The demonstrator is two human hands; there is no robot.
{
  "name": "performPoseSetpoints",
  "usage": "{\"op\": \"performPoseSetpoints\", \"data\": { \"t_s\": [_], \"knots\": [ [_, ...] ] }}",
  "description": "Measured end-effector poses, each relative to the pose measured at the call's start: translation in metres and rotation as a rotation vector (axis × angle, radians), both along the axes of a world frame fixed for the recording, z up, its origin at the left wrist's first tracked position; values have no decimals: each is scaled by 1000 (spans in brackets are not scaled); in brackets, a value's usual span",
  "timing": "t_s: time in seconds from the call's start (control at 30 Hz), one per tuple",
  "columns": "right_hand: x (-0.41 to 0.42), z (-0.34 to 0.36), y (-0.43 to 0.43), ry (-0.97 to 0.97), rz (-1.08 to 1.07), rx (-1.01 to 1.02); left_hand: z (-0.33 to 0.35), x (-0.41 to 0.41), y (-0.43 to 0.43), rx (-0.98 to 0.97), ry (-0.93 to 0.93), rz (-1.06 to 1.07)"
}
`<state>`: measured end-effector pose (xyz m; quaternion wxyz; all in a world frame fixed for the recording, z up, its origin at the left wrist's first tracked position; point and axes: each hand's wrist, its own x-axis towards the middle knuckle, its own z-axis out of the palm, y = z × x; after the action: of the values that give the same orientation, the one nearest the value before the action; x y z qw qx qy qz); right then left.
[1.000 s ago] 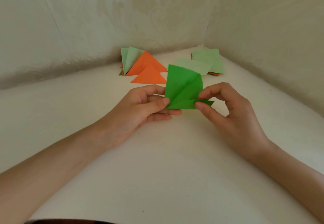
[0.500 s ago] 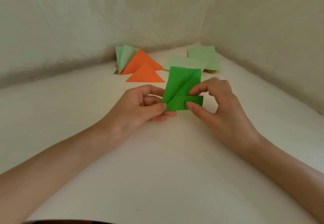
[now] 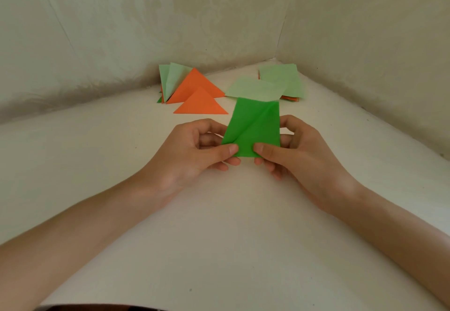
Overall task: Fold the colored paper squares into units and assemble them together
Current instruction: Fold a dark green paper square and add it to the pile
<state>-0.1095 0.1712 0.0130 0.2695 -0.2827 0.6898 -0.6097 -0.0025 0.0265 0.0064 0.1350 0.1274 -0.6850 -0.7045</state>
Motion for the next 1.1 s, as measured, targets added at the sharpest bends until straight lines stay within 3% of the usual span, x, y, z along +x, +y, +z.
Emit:
{"op": "performPoseSetpoints", "data": {
  "t_s": [0.47, 0.67, 0.83, 1.1],
  "knots": [
    [-10, 2, 4, -185, 34, -80, 5, 2, -5, 169, 18, -37],
    [-10, 9, 5, -360, 59, -116, 2, 3, -4, 45, 4, -15],
    [-5, 7, 6, -112, 90, -45, 0, 2, -2, -8, 7, 30],
    [-6, -3, 5, 12, 40, -49, -2, 1, -3, -73, 19, 45]
  ]
}}
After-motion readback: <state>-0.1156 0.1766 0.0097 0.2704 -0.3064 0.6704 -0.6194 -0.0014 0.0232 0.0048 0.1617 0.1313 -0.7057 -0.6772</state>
